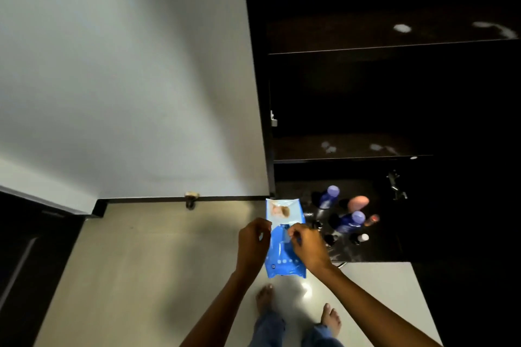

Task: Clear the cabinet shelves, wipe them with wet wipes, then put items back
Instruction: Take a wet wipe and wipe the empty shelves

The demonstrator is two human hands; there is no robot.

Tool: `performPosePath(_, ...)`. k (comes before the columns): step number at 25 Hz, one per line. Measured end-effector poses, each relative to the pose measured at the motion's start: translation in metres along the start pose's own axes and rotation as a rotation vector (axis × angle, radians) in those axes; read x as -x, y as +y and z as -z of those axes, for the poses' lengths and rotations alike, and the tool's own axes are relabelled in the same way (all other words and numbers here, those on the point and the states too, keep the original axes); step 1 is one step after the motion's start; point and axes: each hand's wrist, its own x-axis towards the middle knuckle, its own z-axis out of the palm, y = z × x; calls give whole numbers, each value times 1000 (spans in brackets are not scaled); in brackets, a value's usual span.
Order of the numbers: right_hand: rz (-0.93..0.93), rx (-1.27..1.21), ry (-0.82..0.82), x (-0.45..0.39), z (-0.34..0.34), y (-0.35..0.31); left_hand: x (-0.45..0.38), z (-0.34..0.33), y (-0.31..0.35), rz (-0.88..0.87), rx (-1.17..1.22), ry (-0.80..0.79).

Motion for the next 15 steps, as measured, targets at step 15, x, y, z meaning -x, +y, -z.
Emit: performPosePath(15, -405, -644, 94, -32, -39, -8, -50, -33, -26, 200, -39, -167)
